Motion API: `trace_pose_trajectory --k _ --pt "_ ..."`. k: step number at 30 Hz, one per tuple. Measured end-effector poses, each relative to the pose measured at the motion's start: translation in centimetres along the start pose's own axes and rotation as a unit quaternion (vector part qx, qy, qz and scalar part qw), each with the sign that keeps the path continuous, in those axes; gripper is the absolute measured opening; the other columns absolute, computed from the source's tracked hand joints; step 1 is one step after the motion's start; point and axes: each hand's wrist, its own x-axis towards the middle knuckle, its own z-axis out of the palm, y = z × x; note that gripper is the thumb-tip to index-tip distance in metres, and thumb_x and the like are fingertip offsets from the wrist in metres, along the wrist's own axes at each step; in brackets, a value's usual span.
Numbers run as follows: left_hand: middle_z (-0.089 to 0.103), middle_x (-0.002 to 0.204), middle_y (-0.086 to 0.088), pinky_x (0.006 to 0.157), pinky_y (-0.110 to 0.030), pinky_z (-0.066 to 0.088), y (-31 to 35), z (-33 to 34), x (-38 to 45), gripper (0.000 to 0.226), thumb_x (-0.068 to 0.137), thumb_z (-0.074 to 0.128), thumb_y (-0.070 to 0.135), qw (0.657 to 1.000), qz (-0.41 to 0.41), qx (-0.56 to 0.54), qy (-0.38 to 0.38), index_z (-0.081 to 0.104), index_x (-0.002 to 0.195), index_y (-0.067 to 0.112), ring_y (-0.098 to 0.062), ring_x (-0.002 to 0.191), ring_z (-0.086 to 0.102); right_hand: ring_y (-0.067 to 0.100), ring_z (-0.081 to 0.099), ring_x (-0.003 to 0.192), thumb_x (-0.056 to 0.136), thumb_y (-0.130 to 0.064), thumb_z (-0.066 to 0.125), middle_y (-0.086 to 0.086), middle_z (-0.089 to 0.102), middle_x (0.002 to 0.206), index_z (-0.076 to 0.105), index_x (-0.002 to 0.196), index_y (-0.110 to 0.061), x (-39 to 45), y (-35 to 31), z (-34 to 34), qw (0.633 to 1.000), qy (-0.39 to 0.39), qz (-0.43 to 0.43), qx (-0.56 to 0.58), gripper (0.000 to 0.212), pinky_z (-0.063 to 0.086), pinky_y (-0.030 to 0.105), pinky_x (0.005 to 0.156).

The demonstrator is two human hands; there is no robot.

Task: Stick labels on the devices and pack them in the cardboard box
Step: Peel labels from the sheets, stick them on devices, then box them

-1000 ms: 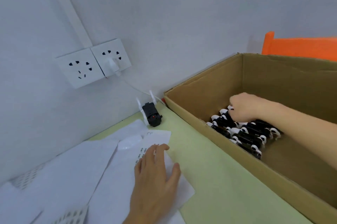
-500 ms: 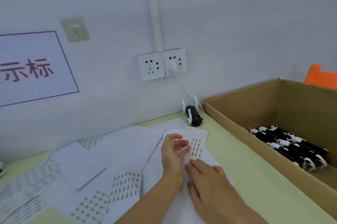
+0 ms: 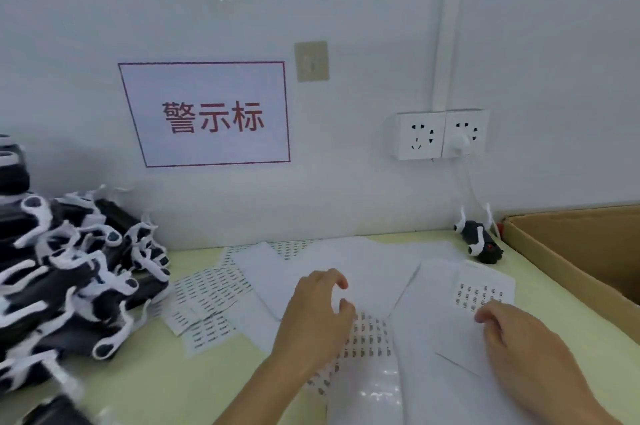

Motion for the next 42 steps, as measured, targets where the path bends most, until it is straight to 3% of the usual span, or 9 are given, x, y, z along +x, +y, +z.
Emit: trace_pose_trajectory --k 6,12,16,24,27,31,36,40,42 --pt "0.025 0.157 0.021 0.117 -0.029 0.028 -6.9 -4.6 -4.5 0.048 0.099 0.046 0.05 0.99 -0.028 0.128 -0.051 0.036 0.145 0.042 -0.003 0.142 0.027 0.022 0.05 0.116 0.096 -0.015 0.049 -0.012 0.055 0.107 0.055 0.107 -0.035 -0.9 -4.2 1.3 0.998 0.038 -0.006 0.05 0.023 0.041 0.042 0.098" --pt "0.011 0.164 0.021 0.118 -0.021 0.002 -9.1 -5.3 -7.4 0.046 0.102 0.034 0.054 0.982 -0.001 0.172 -0.074 0.032 0.147 0.047 0.003 0.149 0.001 0.009 0.054 0.089 0.099 -0.043 0.044 -0.009 0.051 0.101 0.039 0.122 -0.038 -2.5 -10.9 4.2 0.992 -0.099 -0.059 0.055 0.023 0.043 0.029 0.078" --pt "0.016 0.163 0.019 0.114 -0.016 0.001 -9.4 -5.3 -7.7 0.044 0.102 0.033 0.051 0.985 0.021 0.166 -0.048 0.036 0.146 0.043 0.003 0.148 0.004 0.014 0.049 0.095 0.093 -0.053 0.053 -0.005 0.034 0.109 0.02 0.133 -0.041 -4.0 -13.6 6.1 0.989 -0.136 -0.039 0.047 0.053 0.039 0.026 0.079" --pt "0.043 0.139 0.02 0.102 -0.013 0.03 -9.7 -5.3 -8.1 0.038 0.102 0.039 0.043 0.986 0.072 0.147 0.033 0.045 0.139 0.037 0.001 0.124 0.037 0.003 0.058 0.09 0.081 -0.014 0.08 -0.012 0.05 0.108 0.036 0.13 -0.047 -5.5 -14.7 6.5 0.958 -0.038 -0.033 0.283 0.074 0.039 0.013 0.067" --pt "0.057 0.108 0.022 0.082 -0.014 0.043 -8.8 -5.2 -8.3 0.017 0.1 0.05 0.036 0.995 0.052 0.062 0.059 0.061 0.113 0.032 0.001 0.097 0.053 0.001 0.069 0.081 0.081 -0.012 0.081 -0.014 0.059 0.108 0.038 0.124 -0.052 -6.4 -15.1 6.7 0.921 -0.051 -0.014 0.385 0.072 0.049 0.017 0.067" --pt "0.069 0.087 0.008 0.06 -0.016 0.049 -6.9 -5.4 -8.4 0.008 0.093 0.066 0.033 0.978 -0.086 -0.185 0.047 0.068 0.095 0.026 -0.003 0.061 0.063 0.004 0.073 0.078 0.078 -0.013 0.083 -0.008 0.069 0.102 0.044 0.117 -0.051 -7.0 -15.4 6.8 0.879 -0.062 -0.006 0.472 0.066 0.055 0.018 0.059" --pt "0.074 0.071 -0.007 0.061 -0.028 0.053 -7.2 -5.8 -9.1 0.01 0.091 0.069 0.011 0.931 -0.142 -0.334 -0.043 0.076 0.084 0.007 -0.017 0.059 0.067 0.009 0.074 0.078 0.079 -0.019 0.082 -0.012 0.076 0.09 0.043 0.121 -0.052 -7.3 -15.8 7.2 0.857 -0.084 0.008 0.509 0.066 0.056 0.018 0.057" --pt "0.072 0.072 -0.014 0.063 -0.031 0.052 -8.0 -6.0 -9.4 0.024 0.092 0.066 0.003 0.903 -0.149 -0.403 0.023 0.076 0.072 0.013 -0.021 0.061 0.066 0.004 0.074 0.076 0.084 -0.027 0.077 -0.026 0.073 0.081 0.031 0.132 -0.05 -7.5 -16.2 7.4 0.841 -0.119 0.019 0.527 0.07 0.053 0.012 0.057" --pt "0.072 0.071 -0.014 0.066 -0.035 0.052 -8.3 -5.8 -9.3 0.025 0.093 0.065 0.005 0.895 -0.151 -0.416 0.05 0.074 0.072 0.014 -0.022 0.063 0.065 0.006 0.074 0.079 0.085 -0.028 0.076 -0.019 0.076 0.085 0.027 0.141 -0.044 -7.7 -16.4 7.5 0.846 -0.154 0.021 0.51 0.077 0.056 0.023 0.071"
